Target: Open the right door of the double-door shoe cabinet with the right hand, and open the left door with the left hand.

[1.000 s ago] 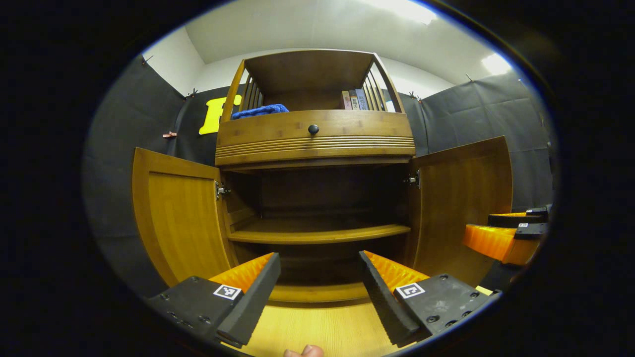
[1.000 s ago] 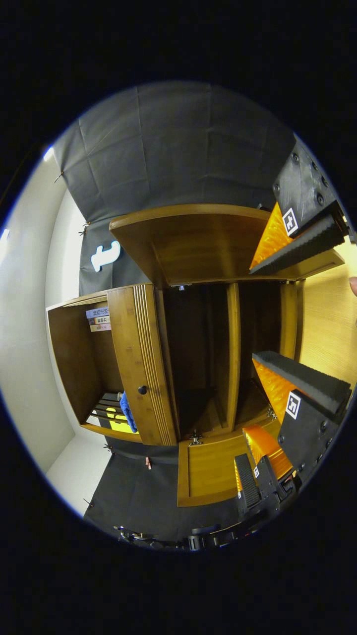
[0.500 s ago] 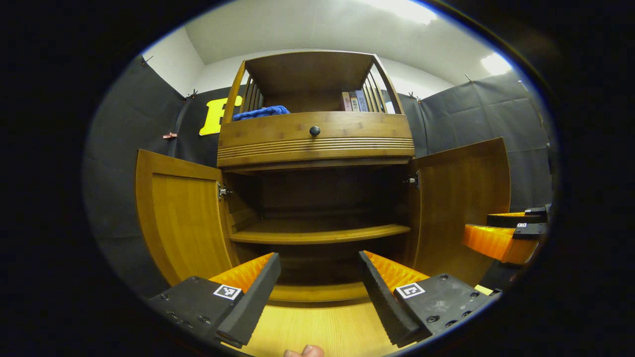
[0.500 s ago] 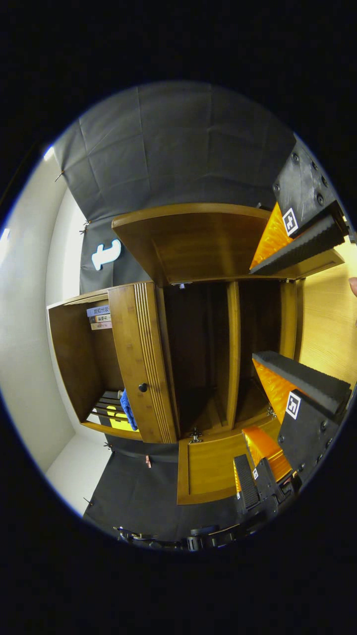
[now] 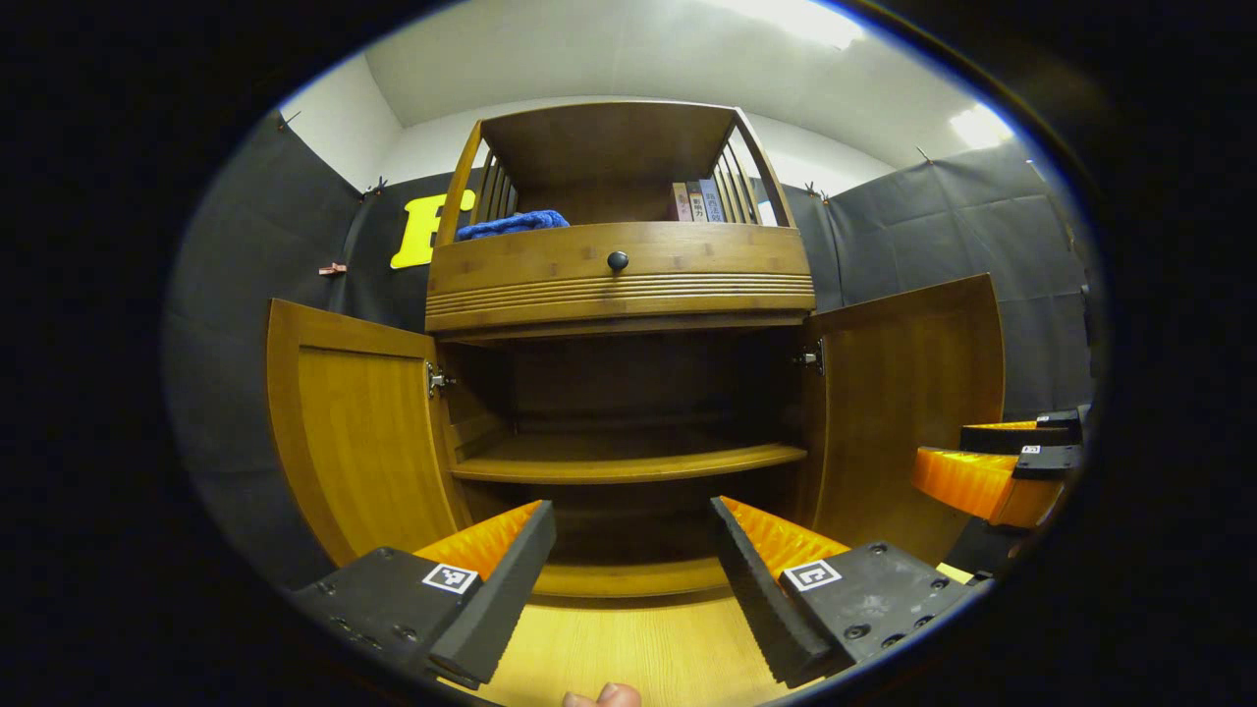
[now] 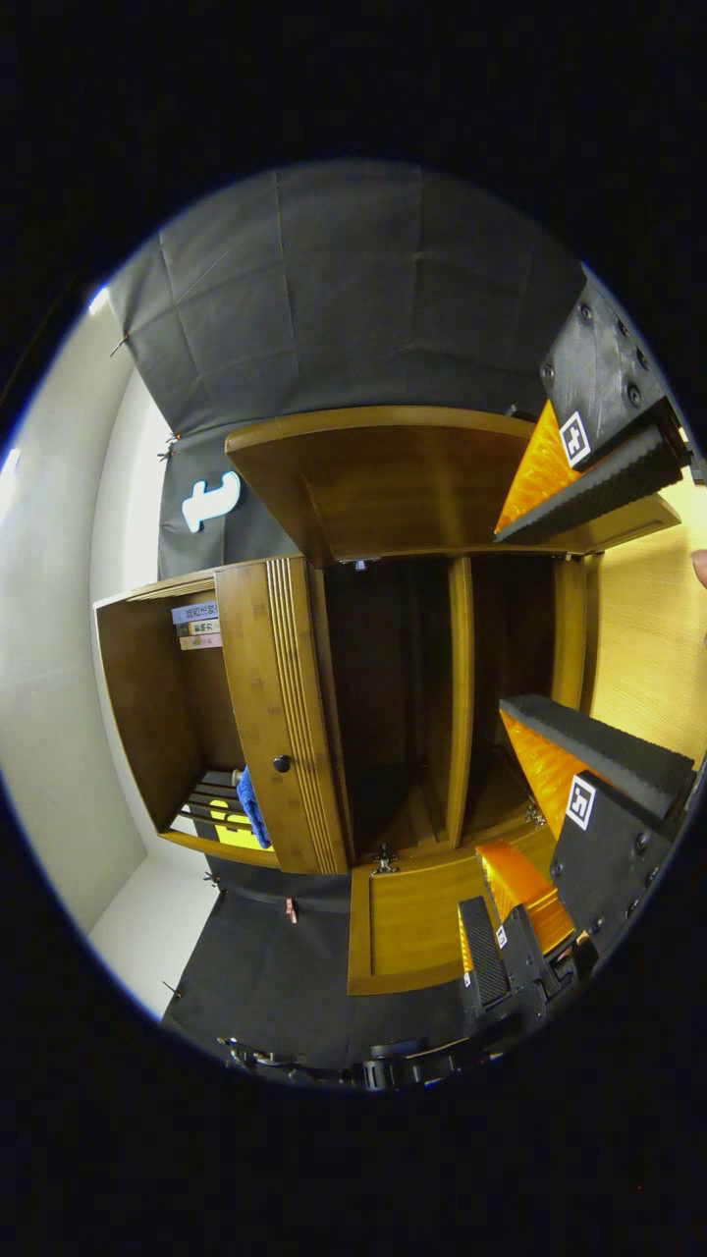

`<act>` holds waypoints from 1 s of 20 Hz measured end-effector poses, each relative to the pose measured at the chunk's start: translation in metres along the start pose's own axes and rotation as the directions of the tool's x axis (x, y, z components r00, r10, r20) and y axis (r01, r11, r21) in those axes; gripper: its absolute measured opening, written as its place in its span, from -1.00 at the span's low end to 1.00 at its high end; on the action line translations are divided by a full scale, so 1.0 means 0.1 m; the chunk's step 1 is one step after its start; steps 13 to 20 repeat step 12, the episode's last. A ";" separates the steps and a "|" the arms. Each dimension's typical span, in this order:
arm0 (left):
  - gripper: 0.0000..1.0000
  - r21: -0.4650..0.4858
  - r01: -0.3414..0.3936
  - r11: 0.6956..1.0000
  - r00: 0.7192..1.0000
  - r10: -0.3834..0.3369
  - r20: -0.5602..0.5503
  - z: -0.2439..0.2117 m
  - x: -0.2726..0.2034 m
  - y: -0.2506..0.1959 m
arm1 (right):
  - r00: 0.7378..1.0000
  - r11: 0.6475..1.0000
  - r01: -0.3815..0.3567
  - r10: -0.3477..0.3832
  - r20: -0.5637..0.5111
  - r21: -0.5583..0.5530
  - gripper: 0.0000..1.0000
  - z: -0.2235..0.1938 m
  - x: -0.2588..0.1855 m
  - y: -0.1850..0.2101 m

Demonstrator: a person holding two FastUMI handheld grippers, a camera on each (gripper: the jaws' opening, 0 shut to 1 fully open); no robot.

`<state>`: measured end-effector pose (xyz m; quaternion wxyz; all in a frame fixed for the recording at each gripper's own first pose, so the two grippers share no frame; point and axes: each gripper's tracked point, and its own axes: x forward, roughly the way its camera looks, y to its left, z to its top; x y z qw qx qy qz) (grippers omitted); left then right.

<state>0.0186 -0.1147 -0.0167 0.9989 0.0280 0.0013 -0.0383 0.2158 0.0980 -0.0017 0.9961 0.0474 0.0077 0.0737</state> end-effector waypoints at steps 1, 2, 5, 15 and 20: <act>0.97 0.000 0.002 1.000 1.000 -0.002 -0.001 -0.01 0.00 0.00 | 1.000 1.000 0.000 0.000 -0.001 0.000 1.00 0.00 0.00 0.00; 0.97 0.000 0.003 1.000 1.000 -0.003 0.000 -0.01 -0.01 0.00 | 1.000 1.000 0.001 -0.001 -0.001 0.000 1.00 -0.01 -0.01 -0.01; 0.97 0.002 0.002 1.000 1.000 -0.002 -0.002 -0.01 -0.01 -0.01 | 1.000 1.000 0.000 0.000 -0.006 0.004 0.94 -0.02 -0.01 -0.02; 0.97 -0.002 0.001 1.000 1.000 -0.001 -0.010 -0.02 -0.02 0.00 | 1.000 1.000 0.002 -0.002 -0.007 0.005 1.00 -0.03 -0.03 -0.02; 0.97 -0.002 0.001 1.000 1.000 -0.001 -0.010 -0.02 -0.02 0.00 | 1.000 1.000 0.002 -0.002 -0.007 0.005 1.00 -0.03 -0.03 -0.02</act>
